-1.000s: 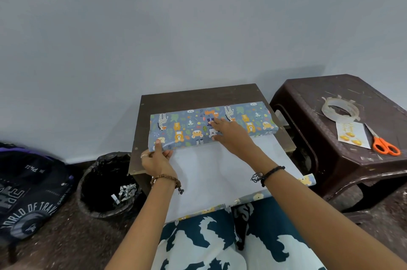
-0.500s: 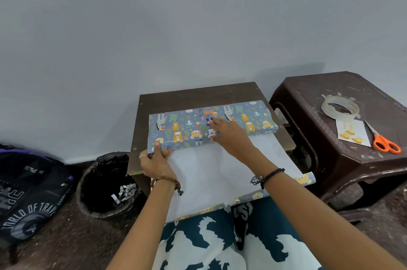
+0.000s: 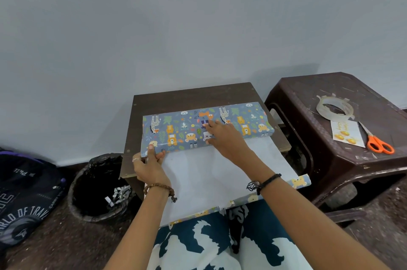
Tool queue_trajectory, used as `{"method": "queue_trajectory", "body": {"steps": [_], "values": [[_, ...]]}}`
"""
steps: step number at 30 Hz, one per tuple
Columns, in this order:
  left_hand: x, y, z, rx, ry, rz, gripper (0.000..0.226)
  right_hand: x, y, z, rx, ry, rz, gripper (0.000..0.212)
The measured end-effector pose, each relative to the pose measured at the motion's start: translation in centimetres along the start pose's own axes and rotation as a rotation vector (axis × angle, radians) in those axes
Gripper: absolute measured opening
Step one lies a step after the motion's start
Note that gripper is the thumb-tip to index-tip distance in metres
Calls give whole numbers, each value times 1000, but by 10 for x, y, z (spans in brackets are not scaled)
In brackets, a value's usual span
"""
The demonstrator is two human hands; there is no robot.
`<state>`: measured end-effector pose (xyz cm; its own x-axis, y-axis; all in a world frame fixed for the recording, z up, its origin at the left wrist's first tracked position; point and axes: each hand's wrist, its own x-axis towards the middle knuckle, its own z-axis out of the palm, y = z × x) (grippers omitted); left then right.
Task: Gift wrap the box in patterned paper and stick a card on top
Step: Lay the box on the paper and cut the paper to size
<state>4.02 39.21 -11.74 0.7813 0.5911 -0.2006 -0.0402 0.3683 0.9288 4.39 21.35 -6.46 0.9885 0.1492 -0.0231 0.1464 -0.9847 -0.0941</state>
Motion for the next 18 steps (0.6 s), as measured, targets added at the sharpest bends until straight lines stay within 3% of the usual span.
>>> {"method": "queue_trajectory", "body": {"steps": [7, 9, 11, 12, 14, 16, 18], "values": [[-3, 12, 3, 21, -10, -43, 24, 1, 0, 0, -77, 71, 1, 38], [-8, 21, 8, 292, 73, 106, 33, 1, 1, 3, -77, 81, 3, 41], [-18, 29, 12, 624, 67, 401, 46, -2, 2, 5, -64, 84, -10, 43], [-24, 33, 16, 725, -22, 586, 45, -3, 2, 6, -58, 99, -22, 43], [-32, 38, 28, 912, -367, 899, 41, -5, 2, 8, -12, 151, -34, 42], [-29, 36, 48, 1155, -763, 970, 39, -6, 3, 8, 71, 203, -12, 38], [-27, 32, 66, 1356, -970, 927, 34, -6, 5, 10, 177, 269, 19, 36]]}}
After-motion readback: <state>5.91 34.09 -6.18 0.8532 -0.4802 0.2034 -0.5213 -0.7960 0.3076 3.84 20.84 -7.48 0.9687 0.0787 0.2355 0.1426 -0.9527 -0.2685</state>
